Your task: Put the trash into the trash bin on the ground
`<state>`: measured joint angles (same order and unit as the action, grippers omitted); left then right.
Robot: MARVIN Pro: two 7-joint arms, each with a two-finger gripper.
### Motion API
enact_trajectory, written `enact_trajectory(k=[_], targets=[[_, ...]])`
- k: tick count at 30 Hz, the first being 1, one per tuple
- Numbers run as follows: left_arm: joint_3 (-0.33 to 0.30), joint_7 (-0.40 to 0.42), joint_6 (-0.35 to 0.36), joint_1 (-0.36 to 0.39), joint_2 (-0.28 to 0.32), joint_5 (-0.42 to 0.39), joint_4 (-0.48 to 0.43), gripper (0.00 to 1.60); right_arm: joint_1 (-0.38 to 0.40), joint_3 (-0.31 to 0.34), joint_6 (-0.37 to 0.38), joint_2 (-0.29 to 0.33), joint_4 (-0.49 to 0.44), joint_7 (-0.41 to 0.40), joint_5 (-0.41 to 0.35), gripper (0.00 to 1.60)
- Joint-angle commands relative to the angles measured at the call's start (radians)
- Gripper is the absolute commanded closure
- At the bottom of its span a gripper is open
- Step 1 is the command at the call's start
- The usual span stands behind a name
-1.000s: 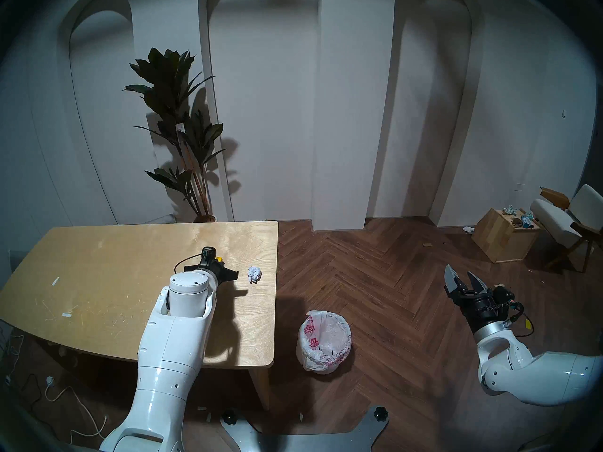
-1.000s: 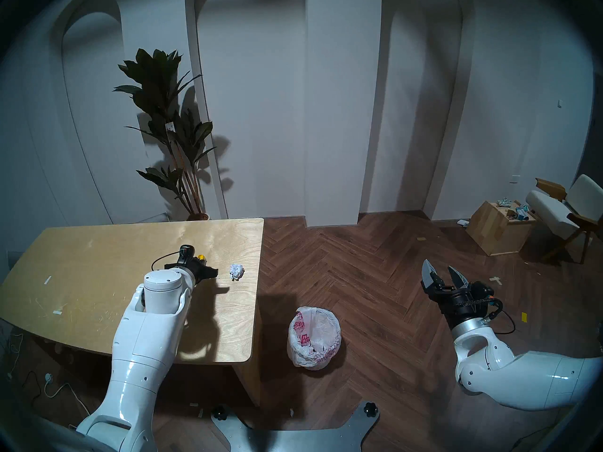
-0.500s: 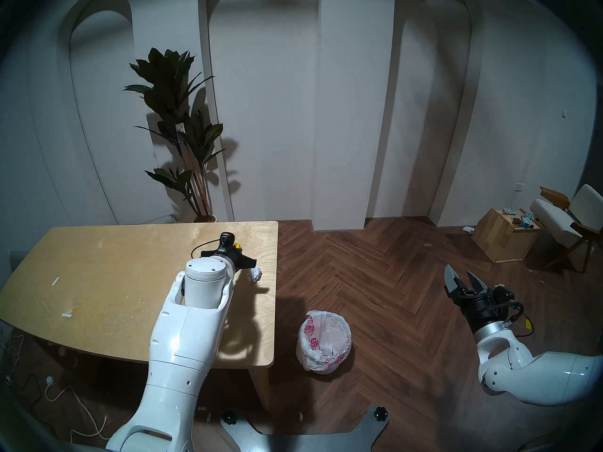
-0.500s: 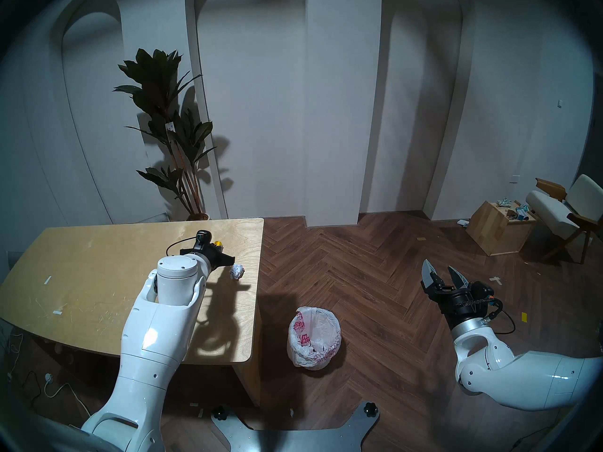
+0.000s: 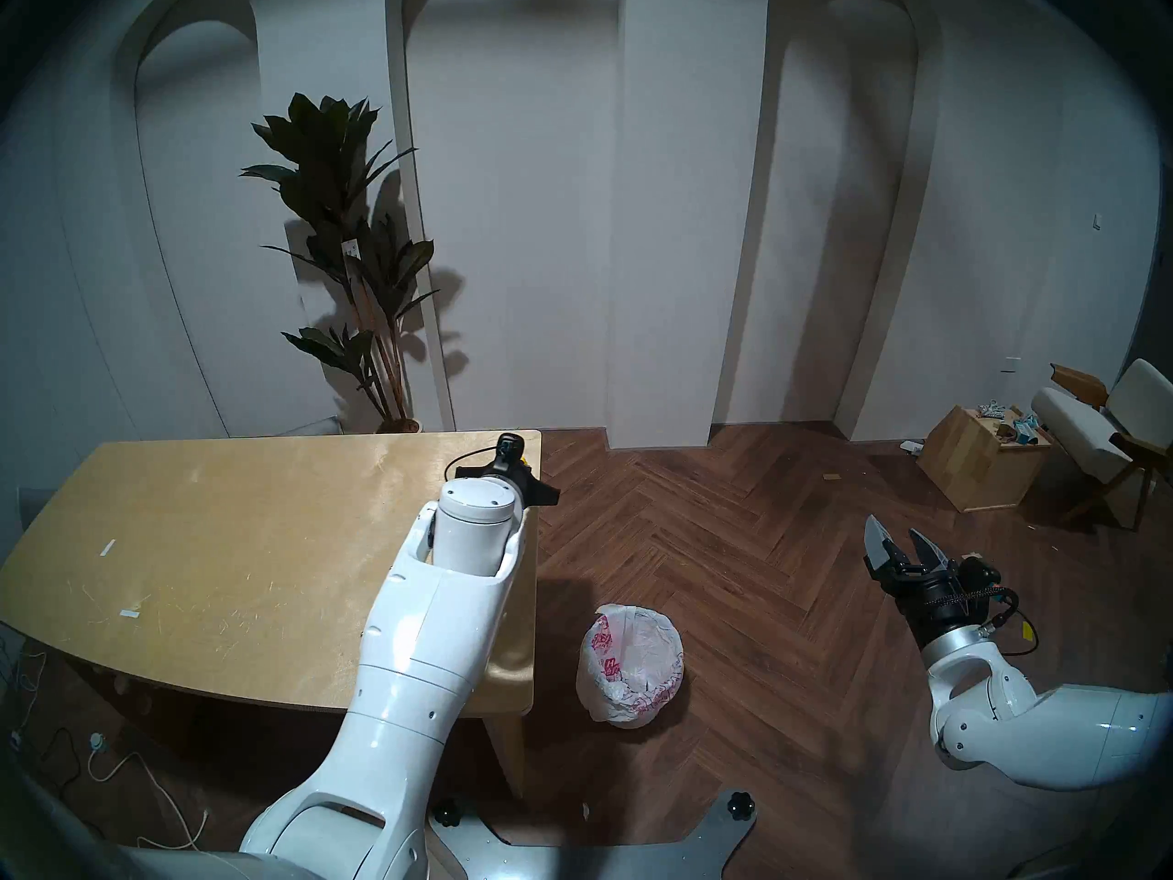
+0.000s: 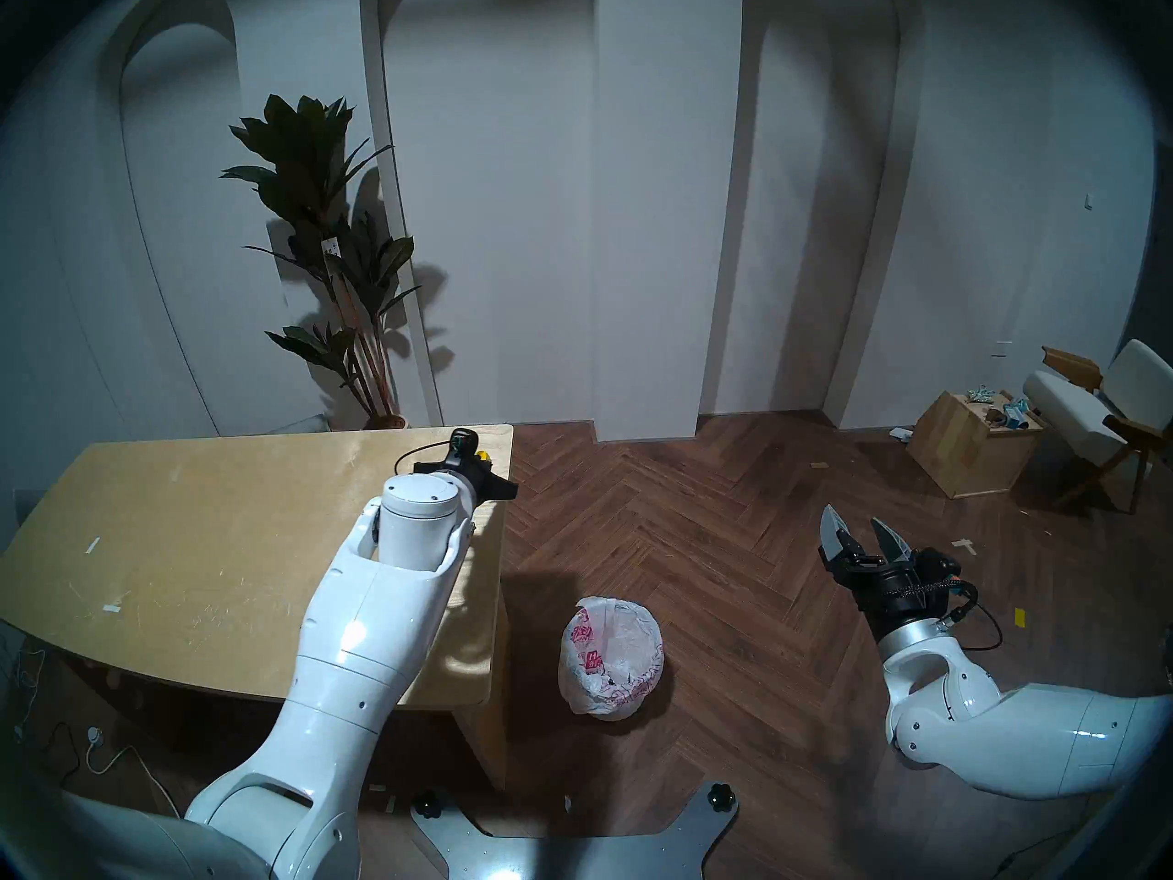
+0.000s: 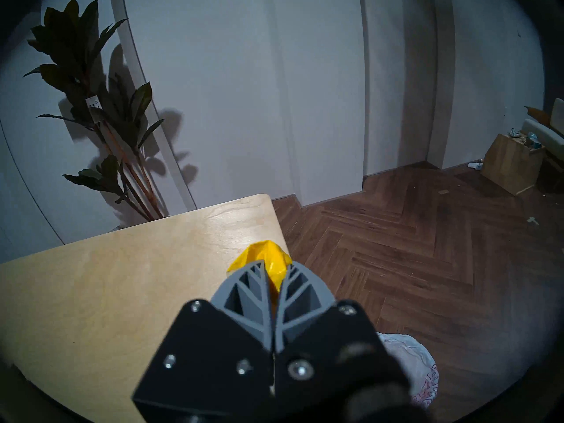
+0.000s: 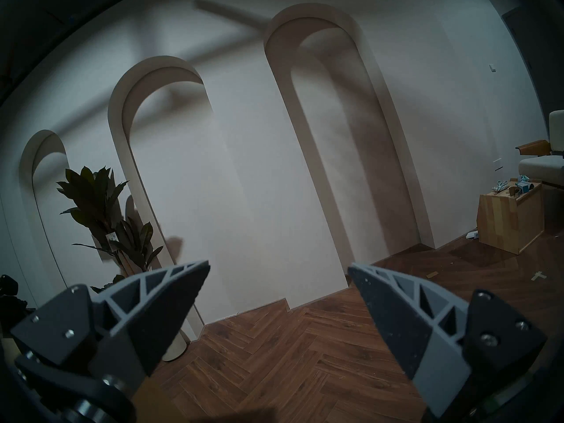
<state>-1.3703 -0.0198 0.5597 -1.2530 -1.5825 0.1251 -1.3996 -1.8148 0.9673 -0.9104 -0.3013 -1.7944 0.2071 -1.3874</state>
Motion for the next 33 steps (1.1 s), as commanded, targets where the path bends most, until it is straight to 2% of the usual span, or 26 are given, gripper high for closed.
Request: enact_trajectory(k=[1,14,22,23,33], targets=[[0.031,-0.026,-0.053,0.109,-0.067,0.018,0.081,1.60,0.005,0.007,-0.007,0.003,-0.004,0.001,-0.002,0.00],[0.078,-0.054,-0.169,0.218,-0.138,0.024,0.320,1.60,0.006,0.006,-0.007,0.003,-0.004,0.001,-0.002,0.00],[0.066,-0.083,-0.218,0.289,-0.180,0.026,0.448,1.60,0.007,0.005,-0.007,0.003,-0.004,0.001,-0.001,0.00],[0.060,-0.087,-0.225,0.279,-0.187,0.030,0.444,1.60,0.007,0.005,-0.007,0.003,-0.004,0.001,-0.001,0.00],[0.056,-0.118,-0.289,0.360,-0.241,0.021,0.625,1.60,0.007,0.004,-0.007,0.003,-0.004,0.001,-0.002,0.00]])
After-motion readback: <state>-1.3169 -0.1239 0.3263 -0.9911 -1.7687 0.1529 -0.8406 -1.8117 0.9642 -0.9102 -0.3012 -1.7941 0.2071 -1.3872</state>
